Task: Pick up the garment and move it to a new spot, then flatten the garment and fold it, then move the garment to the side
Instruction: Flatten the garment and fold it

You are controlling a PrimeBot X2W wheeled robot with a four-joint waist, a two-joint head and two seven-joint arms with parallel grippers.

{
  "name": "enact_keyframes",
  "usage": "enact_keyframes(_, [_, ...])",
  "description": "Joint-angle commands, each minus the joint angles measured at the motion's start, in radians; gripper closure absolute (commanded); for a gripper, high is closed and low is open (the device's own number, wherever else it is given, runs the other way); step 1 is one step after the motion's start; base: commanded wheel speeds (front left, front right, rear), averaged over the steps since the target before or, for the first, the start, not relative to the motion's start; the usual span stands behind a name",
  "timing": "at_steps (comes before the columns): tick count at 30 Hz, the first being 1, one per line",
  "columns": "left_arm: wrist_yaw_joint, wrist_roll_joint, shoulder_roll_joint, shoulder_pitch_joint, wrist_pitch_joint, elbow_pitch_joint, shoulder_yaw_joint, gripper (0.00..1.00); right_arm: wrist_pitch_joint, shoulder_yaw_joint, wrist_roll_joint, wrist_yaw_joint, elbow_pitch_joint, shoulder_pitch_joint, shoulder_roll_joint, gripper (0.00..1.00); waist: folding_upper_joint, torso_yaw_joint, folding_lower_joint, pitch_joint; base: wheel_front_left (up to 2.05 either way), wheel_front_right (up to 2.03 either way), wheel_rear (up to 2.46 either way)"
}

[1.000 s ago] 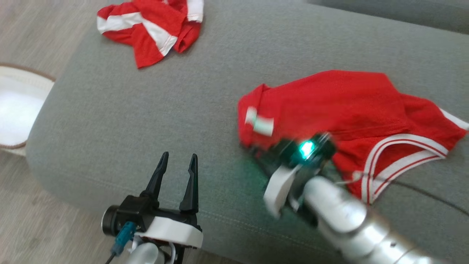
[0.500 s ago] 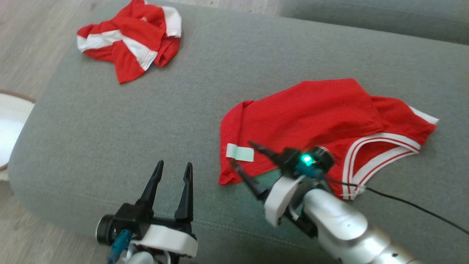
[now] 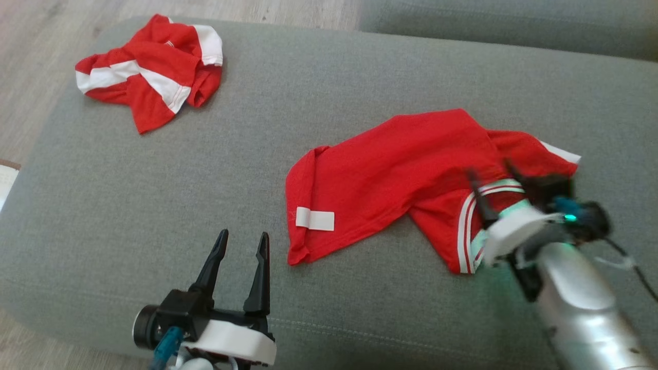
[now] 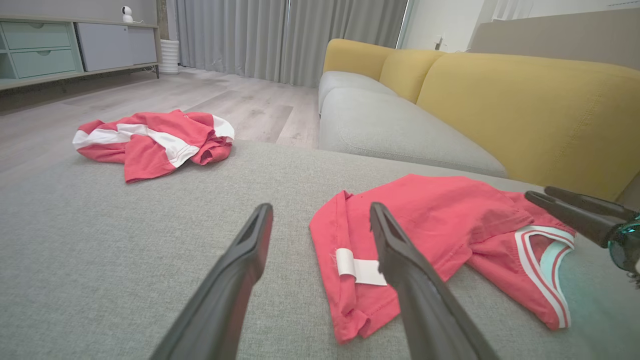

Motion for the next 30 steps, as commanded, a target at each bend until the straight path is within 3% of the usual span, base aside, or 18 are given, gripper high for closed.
enact_keyframes(1, [0.001,-0.003,0.017,-0.029,-0.001,-0.035,0.029,0.00,-0.006,-0.006,-0.018,0.008,-0.018,-0.018,0.005,0.00,0.0000,0.003,-0.0001,0.010,0.00,0.00,0.00])
enact_keyframes(8, [-0.004,0.000,0.018,-0.052,-0.001,-0.032,0.026,0.00,0.025,-0.155,-0.112,0.008,0.061,-0.056,0.001,0.00,0.0000,0.031,-0.0001,0.055,0.00,0.00,0.00])
enact_keyframes(15, [-0.007,0.001,0.016,-0.066,-0.006,-0.024,0.027,0.00,0.027,-0.204,-0.146,0.008,0.119,-0.111,0.019,0.00,0.0000,0.051,-0.0001,0.079,0.00,0.00,0.00])
enact_keyframes(16, [-0.006,0.001,0.016,-0.067,-0.007,-0.022,0.027,0.00,0.025,-0.201,-0.145,0.008,0.123,-0.116,0.022,0.13,0.0000,0.052,-0.0001,0.079,0.00,0.00,0.00])
enact_keyframes(17, [-0.006,0.000,0.015,-0.067,-0.007,-0.020,0.028,0.00,0.023,-0.195,-0.143,0.008,0.127,-0.119,0.027,0.64,0.0000,0.052,-0.0001,0.079,0.00,0.00,0.00])
enact_keyframes(18, [-0.006,-0.001,0.015,-0.067,-0.008,-0.019,0.028,0.00,0.020,-0.189,-0.140,0.008,0.129,-0.122,0.031,0.94,0.0000,0.052,-0.0001,0.078,0.00,0.00,0.00])
enact_keyframes(19, [-0.006,-0.001,0.016,-0.067,-0.008,-0.017,0.028,0.00,0.017,-0.182,-0.135,0.008,0.130,-0.124,0.035,1.00,0.0000,0.051,-0.0001,0.076,0.00,0.00,0.00])
enact_keyframes(30, [-0.005,-0.005,0.005,-0.071,-0.012,-0.010,0.020,0.00,-0.007,-0.034,-0.071,0.008,0.029,-0.210,0.068,1.00,0.0000,0.054,-0.0001,0.065,0.00,0.00,0.00])
